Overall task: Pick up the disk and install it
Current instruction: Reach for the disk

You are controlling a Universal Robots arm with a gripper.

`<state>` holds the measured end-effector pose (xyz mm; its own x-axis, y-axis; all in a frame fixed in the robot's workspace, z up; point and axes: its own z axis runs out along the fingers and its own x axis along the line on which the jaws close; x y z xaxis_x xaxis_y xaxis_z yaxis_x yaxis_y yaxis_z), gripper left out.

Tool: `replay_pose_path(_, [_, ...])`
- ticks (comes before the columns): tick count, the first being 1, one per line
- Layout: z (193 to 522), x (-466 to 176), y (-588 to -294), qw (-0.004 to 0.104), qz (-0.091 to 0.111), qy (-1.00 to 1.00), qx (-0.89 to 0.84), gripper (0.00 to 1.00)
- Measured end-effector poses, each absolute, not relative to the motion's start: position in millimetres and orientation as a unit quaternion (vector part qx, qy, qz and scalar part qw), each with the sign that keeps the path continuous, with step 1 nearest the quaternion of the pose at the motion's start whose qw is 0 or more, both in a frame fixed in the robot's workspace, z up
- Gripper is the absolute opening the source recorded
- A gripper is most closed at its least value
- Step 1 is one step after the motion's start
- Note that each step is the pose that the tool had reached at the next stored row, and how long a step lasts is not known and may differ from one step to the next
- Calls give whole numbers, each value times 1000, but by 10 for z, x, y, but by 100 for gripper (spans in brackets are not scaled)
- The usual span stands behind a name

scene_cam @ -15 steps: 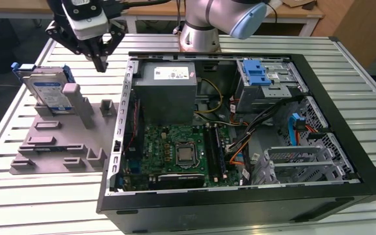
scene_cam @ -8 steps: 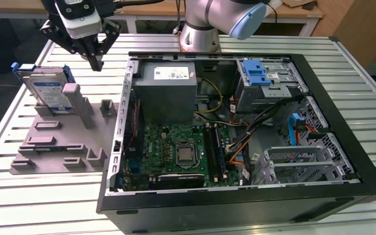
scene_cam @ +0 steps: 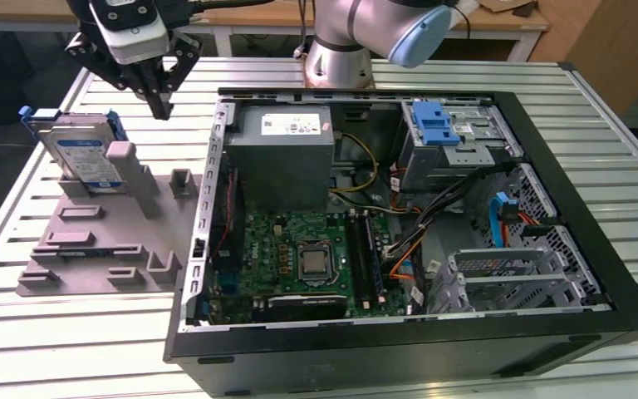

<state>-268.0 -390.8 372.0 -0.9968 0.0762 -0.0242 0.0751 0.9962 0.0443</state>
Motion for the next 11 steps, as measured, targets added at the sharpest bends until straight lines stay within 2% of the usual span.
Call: replay_pose_path(11, [3715,-2712,-3889,13,22,999,38,11])
